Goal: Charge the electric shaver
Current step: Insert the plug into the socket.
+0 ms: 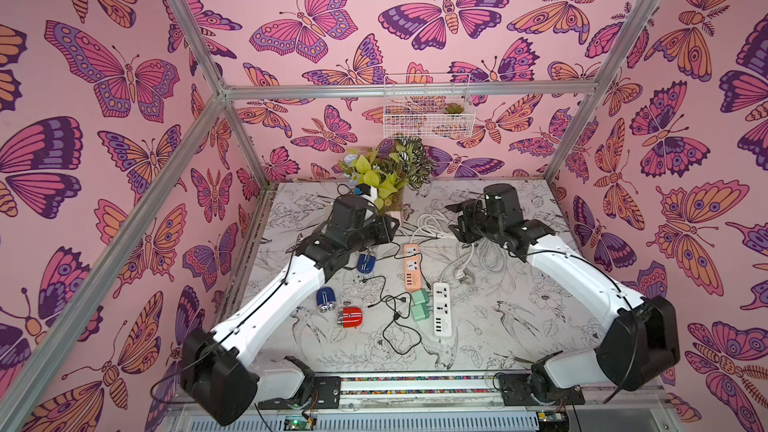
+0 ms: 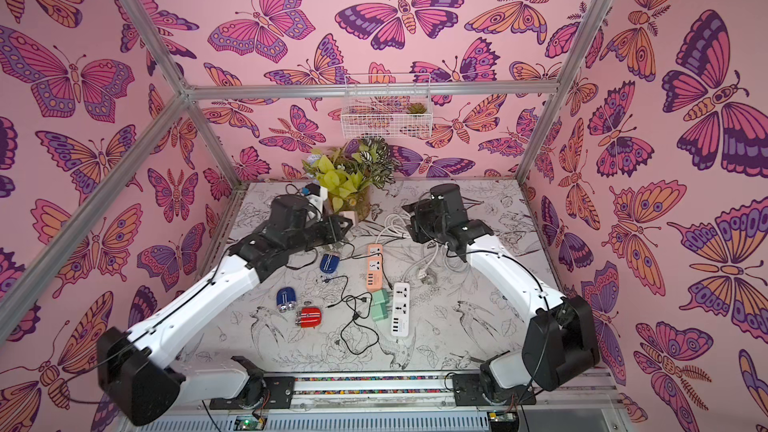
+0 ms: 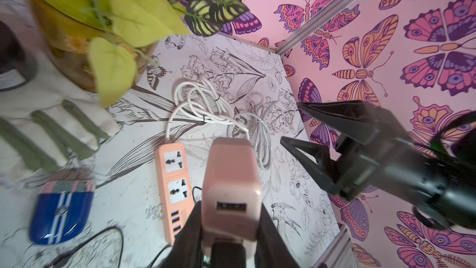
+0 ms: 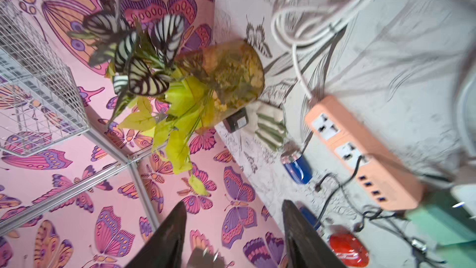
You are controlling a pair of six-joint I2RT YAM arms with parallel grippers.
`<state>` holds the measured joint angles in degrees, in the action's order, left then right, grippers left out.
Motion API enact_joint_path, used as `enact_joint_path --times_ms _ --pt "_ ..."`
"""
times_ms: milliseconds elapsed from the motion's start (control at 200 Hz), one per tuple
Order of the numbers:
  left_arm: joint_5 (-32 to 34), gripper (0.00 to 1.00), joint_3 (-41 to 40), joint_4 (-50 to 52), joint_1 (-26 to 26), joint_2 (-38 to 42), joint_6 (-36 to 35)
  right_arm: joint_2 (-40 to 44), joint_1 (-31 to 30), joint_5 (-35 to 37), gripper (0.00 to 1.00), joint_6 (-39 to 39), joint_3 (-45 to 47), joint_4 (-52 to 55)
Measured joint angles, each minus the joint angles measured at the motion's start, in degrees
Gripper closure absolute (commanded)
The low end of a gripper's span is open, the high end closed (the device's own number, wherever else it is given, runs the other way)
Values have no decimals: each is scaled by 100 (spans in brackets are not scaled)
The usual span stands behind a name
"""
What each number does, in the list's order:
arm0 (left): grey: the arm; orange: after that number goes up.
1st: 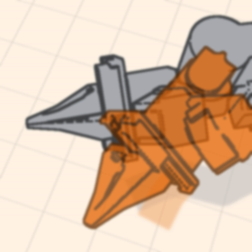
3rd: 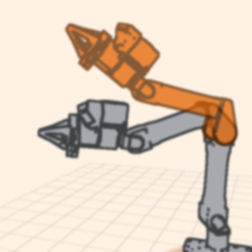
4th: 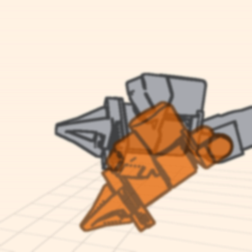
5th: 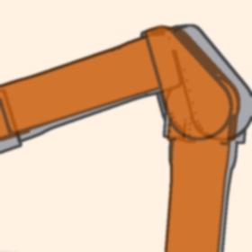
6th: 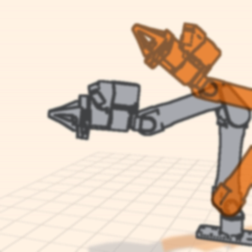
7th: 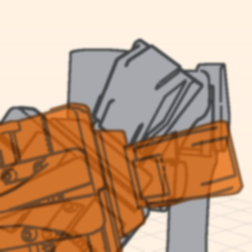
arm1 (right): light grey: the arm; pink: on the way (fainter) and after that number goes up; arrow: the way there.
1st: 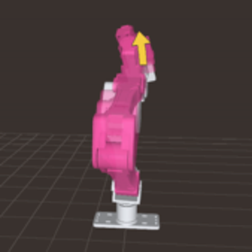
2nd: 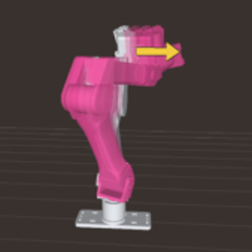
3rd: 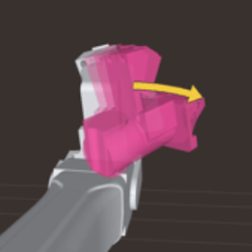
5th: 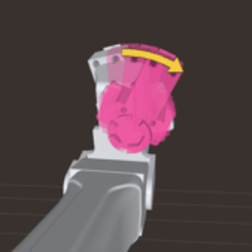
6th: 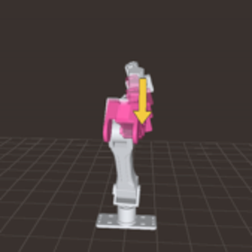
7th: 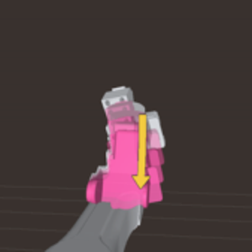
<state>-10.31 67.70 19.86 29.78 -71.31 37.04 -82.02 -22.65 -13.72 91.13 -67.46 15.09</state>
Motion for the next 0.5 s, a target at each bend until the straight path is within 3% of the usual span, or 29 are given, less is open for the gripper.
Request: enact_joint_path --times_ms 120,250,401,501 --pt "-13 100 380 660 -595 640 46 7 55 9 42 -767 -33 409" --pt "-17 100 905 1045 -1108 789 50 4 4 15 42 -1353 -271 752" --pt "-256 100 1128 1130 -1130 428 50 4 -44 0 44 -1722 -485 835" --pt "-354 100 1064 1193 -940 -227 24 2 -61 -50 47 -1919 -514 909"
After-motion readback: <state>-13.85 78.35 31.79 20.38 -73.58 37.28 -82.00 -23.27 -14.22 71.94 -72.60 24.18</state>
